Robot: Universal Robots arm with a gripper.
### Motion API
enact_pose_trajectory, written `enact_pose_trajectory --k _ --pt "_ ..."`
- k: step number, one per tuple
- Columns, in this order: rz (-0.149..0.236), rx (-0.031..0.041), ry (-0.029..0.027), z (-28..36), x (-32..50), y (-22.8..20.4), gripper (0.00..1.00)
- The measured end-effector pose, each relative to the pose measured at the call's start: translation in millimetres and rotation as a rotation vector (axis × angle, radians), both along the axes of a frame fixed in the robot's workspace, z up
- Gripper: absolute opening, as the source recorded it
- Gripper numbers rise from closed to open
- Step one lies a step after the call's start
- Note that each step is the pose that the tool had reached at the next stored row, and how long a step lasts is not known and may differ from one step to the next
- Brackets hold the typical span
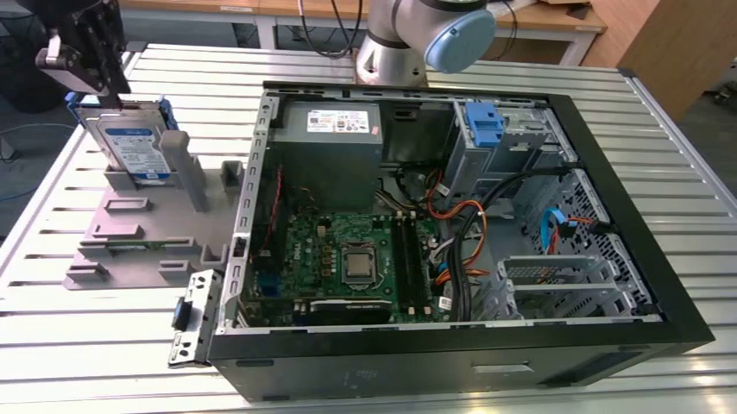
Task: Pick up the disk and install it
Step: 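Pick up the disk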
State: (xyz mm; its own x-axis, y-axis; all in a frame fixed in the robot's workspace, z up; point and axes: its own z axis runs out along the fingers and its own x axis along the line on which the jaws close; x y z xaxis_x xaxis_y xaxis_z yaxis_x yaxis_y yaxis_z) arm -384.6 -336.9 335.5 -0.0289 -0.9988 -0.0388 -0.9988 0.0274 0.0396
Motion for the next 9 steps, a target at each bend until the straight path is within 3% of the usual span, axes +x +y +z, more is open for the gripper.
enact_pose_trajectory --k 3,6,7,9 --pt "0.0 0.0 0.0 0.0 0.0 0.0 0.47" --pt "0.0 0.0 0.0 0.0 0.0 -0.1 0.52" --pt "0.0 0.0 0.0 0.0 0.0 -0.1 0.59" --pt "0.0 0.0001 -0.0016 -2.6 -0.3 -0.2 0.59"
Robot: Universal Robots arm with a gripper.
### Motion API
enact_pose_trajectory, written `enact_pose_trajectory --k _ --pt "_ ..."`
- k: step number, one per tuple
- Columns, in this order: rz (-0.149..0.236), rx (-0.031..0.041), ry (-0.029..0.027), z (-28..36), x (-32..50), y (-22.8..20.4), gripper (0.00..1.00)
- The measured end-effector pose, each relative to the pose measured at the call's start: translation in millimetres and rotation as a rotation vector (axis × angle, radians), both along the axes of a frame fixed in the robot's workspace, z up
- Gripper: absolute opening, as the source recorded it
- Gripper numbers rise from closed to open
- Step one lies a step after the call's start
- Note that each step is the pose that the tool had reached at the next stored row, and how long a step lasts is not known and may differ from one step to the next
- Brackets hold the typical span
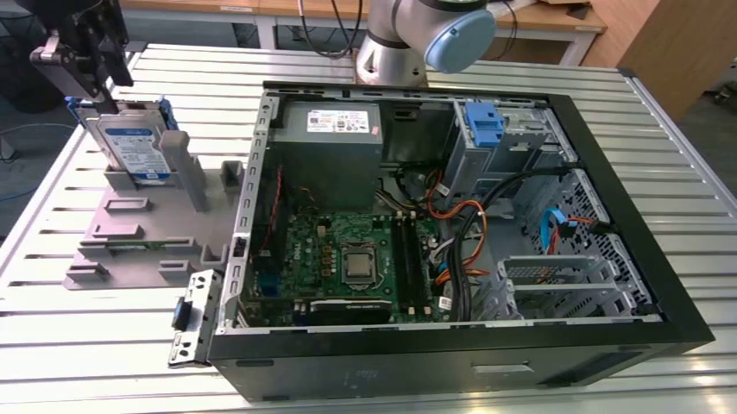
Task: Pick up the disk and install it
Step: 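Pick up the disk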
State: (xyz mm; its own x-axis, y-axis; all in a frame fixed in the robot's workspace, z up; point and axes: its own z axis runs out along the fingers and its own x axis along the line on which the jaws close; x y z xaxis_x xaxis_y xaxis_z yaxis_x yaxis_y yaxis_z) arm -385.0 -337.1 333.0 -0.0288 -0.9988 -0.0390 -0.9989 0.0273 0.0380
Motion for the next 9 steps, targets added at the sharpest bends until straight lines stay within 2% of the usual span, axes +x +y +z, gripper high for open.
enact_pose_trajectory --k 9 --pt "0.006 0.0004 -0.0189 -13.8 -4.6 0.3 0.59"
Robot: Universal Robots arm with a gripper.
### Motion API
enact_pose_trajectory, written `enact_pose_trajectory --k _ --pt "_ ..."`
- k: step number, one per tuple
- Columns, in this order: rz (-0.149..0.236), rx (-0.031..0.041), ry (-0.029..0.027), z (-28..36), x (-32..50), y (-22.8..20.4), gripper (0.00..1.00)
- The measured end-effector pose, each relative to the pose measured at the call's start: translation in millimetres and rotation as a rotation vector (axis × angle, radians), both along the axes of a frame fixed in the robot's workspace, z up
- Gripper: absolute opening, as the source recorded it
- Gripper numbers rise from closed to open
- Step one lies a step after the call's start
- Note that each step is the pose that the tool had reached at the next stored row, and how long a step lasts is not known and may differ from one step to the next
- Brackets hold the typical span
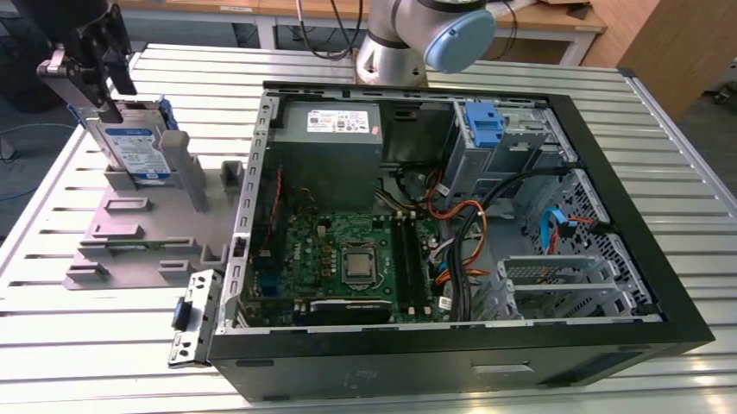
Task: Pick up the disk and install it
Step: 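Pick up the disk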
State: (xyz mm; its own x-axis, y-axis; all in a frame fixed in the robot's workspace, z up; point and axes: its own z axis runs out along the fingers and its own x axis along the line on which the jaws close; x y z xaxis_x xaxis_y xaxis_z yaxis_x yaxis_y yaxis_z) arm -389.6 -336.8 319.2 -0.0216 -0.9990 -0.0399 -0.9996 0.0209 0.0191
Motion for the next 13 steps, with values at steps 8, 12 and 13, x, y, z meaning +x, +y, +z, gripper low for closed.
enact_pose_trajectory --k 8,12,13 --pt "0.009 0.002 -0.0157 -11.3 -4.6 0.0 0.59" --pt "0.025 0.0019 -0.0159 -13.8 -4.7 0.1 0.59" --pt "0.035 0.0019 -0.0158 -14.1 -4.7 0.1 0.59"
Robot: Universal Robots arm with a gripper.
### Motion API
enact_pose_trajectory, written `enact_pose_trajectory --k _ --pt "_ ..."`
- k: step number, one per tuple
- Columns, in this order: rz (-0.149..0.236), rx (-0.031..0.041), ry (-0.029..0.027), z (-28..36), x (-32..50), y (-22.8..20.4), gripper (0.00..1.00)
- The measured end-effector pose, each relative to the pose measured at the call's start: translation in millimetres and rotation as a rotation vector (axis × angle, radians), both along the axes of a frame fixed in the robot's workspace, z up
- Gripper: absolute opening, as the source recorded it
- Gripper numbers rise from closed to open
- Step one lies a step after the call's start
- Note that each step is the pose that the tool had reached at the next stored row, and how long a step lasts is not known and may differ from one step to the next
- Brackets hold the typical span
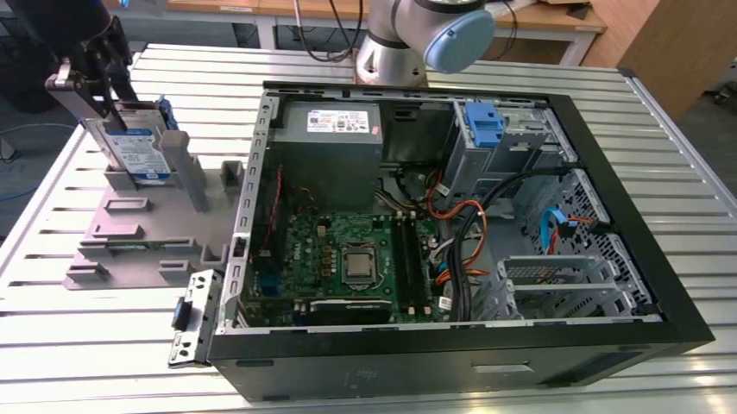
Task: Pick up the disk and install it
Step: 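Pick up the disk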
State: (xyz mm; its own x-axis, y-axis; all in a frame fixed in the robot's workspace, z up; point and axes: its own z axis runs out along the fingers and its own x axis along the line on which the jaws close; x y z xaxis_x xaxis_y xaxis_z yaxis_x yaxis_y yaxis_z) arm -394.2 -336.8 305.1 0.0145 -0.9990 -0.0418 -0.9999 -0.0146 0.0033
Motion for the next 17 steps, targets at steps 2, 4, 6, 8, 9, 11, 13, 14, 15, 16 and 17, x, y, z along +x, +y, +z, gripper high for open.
enact_pose_trajectory --k 2,4,6,8,9,11,13,14,15,16,17 --pt "0.021 0.0 0.0 -0.5 0.0 0.0 0.59" --pt "0.038 0.0 -0.0001 -0.7 0.0 0.2 0.59" --pt "0.039 0.0002 -0.0002 -0.9 -0.1 1.5 0.59" --pt "0.04 0.0001 -0.0002 -0.9 0.0 2.9 0.59" --pt "0.04 0.0002 -0.0001 -0.8 0.0 3.4 0.59" --pt "0.04 0.0001 0.0002 -0.9 0.1 3.4 0.59" --pt "0.04 0.0001 0.0003 -0.8 0.1 3.5 0.59" --pt "0.04 0.0001 0.0003 -0.8 0.1 3.5 0.59" --pt "0.04 0.0002 0.0003 -0.6 0.2 3.5 0.59" --pt "0.04 0.0001 0.0005 -0.2 0.1 3.5 0.59" --pt "0.04 0.0 0.0005 0.2 0.1 3.5 0.59"
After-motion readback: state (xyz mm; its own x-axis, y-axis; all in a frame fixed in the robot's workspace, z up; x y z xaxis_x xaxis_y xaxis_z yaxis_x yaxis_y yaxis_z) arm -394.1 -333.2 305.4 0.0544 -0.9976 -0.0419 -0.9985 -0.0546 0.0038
